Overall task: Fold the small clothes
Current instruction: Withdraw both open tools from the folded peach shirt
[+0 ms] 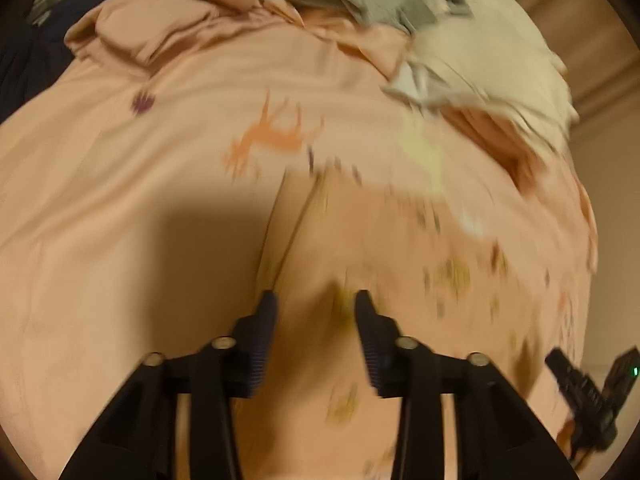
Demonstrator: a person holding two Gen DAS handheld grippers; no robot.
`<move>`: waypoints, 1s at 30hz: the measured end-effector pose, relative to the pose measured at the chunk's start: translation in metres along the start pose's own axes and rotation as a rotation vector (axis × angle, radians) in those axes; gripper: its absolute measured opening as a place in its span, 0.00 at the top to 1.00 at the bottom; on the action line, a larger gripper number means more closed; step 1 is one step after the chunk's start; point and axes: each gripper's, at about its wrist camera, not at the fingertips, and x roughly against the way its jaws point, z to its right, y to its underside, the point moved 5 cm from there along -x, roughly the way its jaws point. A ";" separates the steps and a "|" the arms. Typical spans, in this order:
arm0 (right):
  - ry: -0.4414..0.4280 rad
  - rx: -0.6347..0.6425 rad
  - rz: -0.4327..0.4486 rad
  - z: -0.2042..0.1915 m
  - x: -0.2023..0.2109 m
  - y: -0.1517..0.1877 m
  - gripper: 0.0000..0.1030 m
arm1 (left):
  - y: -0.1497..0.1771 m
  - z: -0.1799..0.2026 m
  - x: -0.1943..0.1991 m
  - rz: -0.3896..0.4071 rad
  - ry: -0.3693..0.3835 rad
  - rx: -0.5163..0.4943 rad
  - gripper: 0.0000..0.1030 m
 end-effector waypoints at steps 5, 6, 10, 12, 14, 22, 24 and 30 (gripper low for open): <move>0.037 0.001 0.002 0.018 0.034 0.067 0.49 | 0.063 -0.017 0.030 0.031 0.033 0.019 0.51; 0.009 -0.004 -0.005 0.019 0.036 0.079 0.50 | 0.073 -0.013 0.035 0.049 0.071 0.012 0.51; -0.055 0.120 0.000 -0.017 0.032 0.114 0.72 | 0.095 0.019 0.038 0.193 0.038 -0.152 0.51; -0.074 0.159 0.006 -0.037 0.021 0.117 0.76 | 0.095 0.034 0.025 0.227 -0.044 -0.200 0.51; -0.108 0.167 -0.028 -0.055 0.003 0.120 0.77 | 0.096 0.042 0.001 0.165 -0.080 -0.233 0.51; 0.116 0.318 -0.040 -0.056 -0.027 0.154 0.89 | 0.117 0.025 -0.021 0.199 -0.256 -0.347 0.52; 0.153 0.353 -0.045 -0.056 -0.025 0.160 0.89 | 0.124 0.024 -0.018 0.224 -0.278 -0.372 0.52; 0.096 0.212 -0.080 -0.032 -0.017 0.160 0.88 | 0.132 0.007 -0.012 0.176 -0.211 -0.292 0.52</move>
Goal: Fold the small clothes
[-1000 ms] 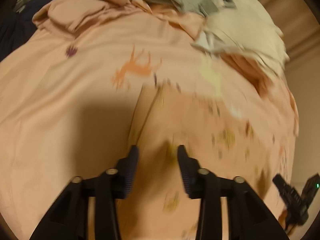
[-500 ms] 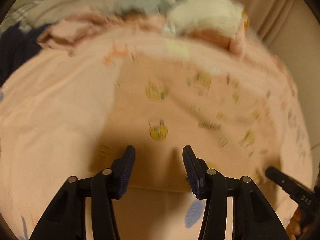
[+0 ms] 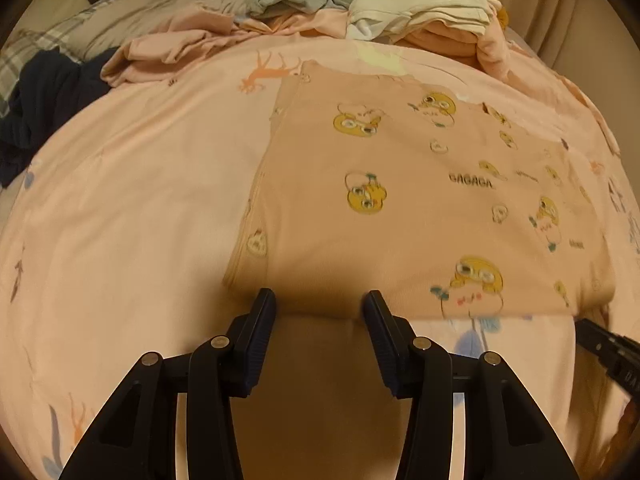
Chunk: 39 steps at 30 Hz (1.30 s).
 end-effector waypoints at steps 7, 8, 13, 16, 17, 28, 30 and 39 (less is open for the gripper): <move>-0.186 -0.174 -0.060 0.009 0.022 0.021 0.73 | 0.024 -0.009 0.027 -0.123 0.255 0.165 0.52; -0.203 -0.198 -0.057 0.009 0.024 0.019 0.70 | 0.024 -0.011 0.028 -0.150 0.322 0.223 0.52; -0.309 -0.352 -0.014 0.014 0.030 0.017 0.40 | 0.015 -0.014 0.025 -0.196 0.606 0.479 0.40; -0.359 -0.468 -0.031 0.019 0.017 0.019 0.38 | 0.014 -0.011 0.007 -0.221 0.577 0.520 0.40; -0.390 -0.494 -0.041 0.018 0.011 0.018 0.38 | 0.015 -0.009 0.003 -0.226 0.585 0.536 0.40; -0.551 -0.707 0.029 0.024 -0.012 -0.010 0.40 | -0.016 -0.014 -0.028 -0.129 0.704 0.686 0.40; -0.563 -0.721 0.040 0.029 -0.013 -0.014 0.40 | -0.021 -0.016 -0.031 -0.117 0.709 0.706 0.40; -0.568 -0.739 0.077 0.030 -0.026 -0.042 0.43 | -0.046 -0.017 -0.042 -0.080 0.679 0.736 0.40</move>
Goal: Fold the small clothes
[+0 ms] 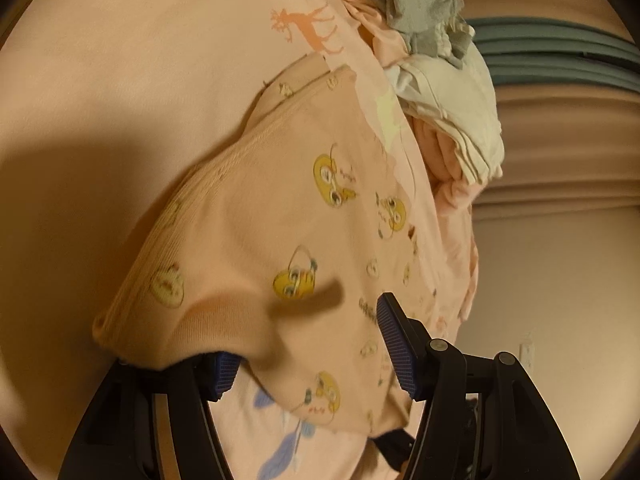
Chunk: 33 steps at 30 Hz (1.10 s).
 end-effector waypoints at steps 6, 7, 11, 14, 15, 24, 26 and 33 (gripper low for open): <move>0.057 0.025 0.030 -0.003 -0.012 -0.014 0.75 | -0.014 0.009 -0.009 0.086 -0.113 0.009 0.63; 0.098 0.045 0.036 0.000 -0.015 -0.016 0.85 | -0.015 0.008 -0.009 0.099 -0.183 0.004 0.71; 0.066 0.054 0.025 0.003 -0.014 -0.018 0.92 | -0.010 0.014 -0.002 0.134 -0.283 -0.059 0.84; 0.008 0.073 0.019 -0.004 -0.002 -0.016 0.93 | -0.005 0.022 0.012 0.160 -0.281 -0.087 0.88; -0.016 0.087 0.021 -0.008 0.004 -0.014 0.93 | -0.002 0.025 0.018 0.173 -0.283 -0.105 0.90; -0.089 0.183 0.063 -0.022 0.069 0.018 0.95 | 0.031 0.040 0.079 0.251 -0.267 -0.263 0.96; -0.067 0.182 0.064 -0.014 0.073 0.022 0.95 | 0.032 0.035 0.073 0.232 -0.279 -0.283 0.96; 0.102 0.125 -0.005 0.016 0.048 0.035 0.74 | 0.036 -0.013 0.036 0.001 -0.197 -0.074 0.94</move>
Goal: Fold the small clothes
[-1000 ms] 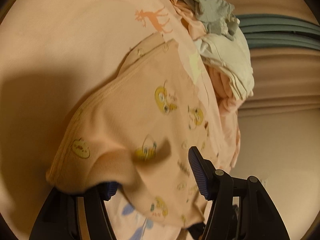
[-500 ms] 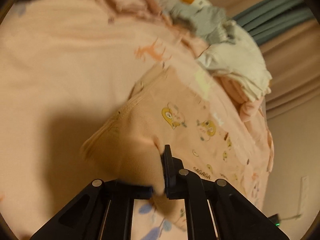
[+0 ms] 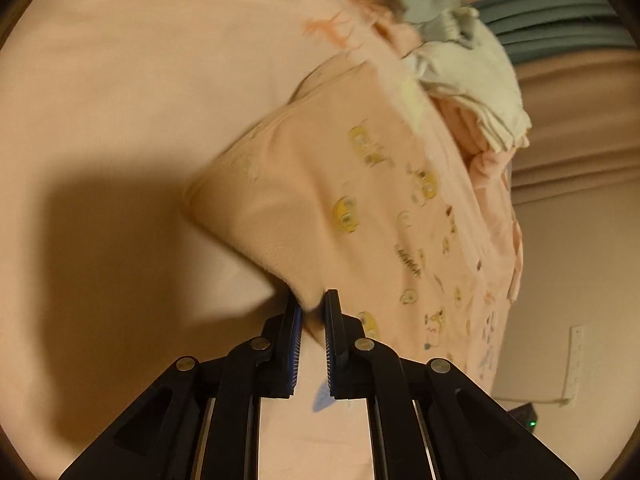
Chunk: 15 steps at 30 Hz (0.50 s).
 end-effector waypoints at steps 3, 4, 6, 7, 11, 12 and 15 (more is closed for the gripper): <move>-0.031 -0.026 -0.012 0.001 -0.004 0.001 0.50 | -0.004 -0.001 0.002 0.045 0.005 -0.009 0.79; -0.036 -0.030 -0.009 0.001 -0.005 0.001 0.50 | -0.005 0.001 0.003 0.059 0.006 -0.017 0.76; -0.034 -0.022 -0.004 -0.002 -0.006 0.002 0.50 | -0.008 0.006 0.005 0.084 0.023 -0.027 0.63; -0.031 -0.025 -0.003 -0.002 -0.007 0.001 0.50 | -0.009 0.007 0.004 0.091 0.036 -0.024 0.60; -0.055 -0.048 -0.006 -0.002 -0.017 -0.003 0.51 | -0.017 0.010 -0.005 0.095 0.060 -0.028 0.47; -0.062 -0.058 -0.002 -0.003 -0.020 -0.005 0.52 | -0.020 0.010 -0.007 0.097 0.063 -0.025 0.47; -0.083 -0.077 0.006 -0.004 -0.027 -0.013 0.52 | -0.032 0.014 -0.014 0.083 0.101 0.017 0.47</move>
